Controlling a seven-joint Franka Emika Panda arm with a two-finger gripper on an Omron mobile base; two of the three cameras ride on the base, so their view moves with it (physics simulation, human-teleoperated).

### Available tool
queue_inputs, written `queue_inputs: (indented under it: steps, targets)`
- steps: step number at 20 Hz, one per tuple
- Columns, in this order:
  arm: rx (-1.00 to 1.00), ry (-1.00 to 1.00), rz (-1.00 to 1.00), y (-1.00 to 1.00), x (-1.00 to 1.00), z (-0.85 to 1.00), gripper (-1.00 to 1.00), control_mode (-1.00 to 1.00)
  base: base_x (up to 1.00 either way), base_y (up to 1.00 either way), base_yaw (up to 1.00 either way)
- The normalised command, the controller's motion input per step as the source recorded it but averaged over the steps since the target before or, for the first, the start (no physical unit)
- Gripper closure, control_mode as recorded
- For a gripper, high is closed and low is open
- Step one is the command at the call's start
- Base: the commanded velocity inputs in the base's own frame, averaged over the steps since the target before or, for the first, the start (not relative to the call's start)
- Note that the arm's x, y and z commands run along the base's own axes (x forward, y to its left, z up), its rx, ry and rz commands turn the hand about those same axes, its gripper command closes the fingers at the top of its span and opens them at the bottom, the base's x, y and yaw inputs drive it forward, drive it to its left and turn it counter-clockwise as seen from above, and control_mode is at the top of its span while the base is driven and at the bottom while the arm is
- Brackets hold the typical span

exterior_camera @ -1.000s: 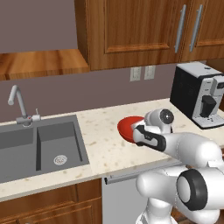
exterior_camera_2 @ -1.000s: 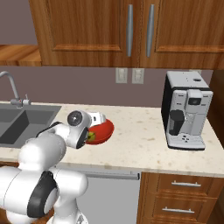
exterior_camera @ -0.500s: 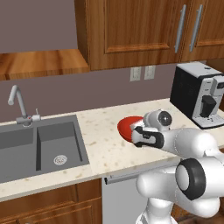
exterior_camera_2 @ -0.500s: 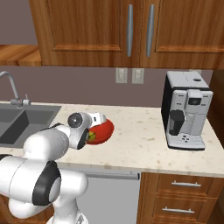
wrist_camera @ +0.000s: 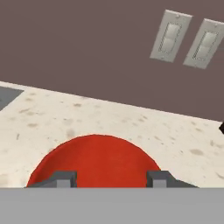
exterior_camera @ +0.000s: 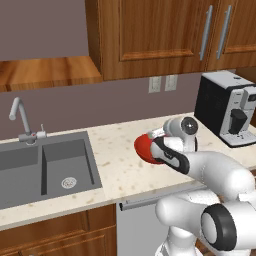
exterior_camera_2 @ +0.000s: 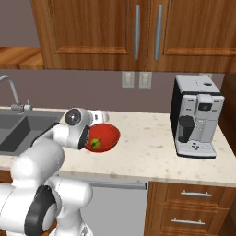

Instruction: Pick the pears from the cabinet and place them in one bowl. Pick the banana from the sink and place it in the other bowl.

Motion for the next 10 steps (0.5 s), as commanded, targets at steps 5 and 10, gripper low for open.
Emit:
queue_inputs:
  steps: [5,10]
  targets:
    - [0.08,0.16,-0.06,-0.04,-0.46,0.42,-1.0,-1.0,0.0,0.0,0.0]
    - [0.02,0.1,0.0,-0.12,-0.77,-0.24,-1.0,-1.0,0.0,0.0,0.0]
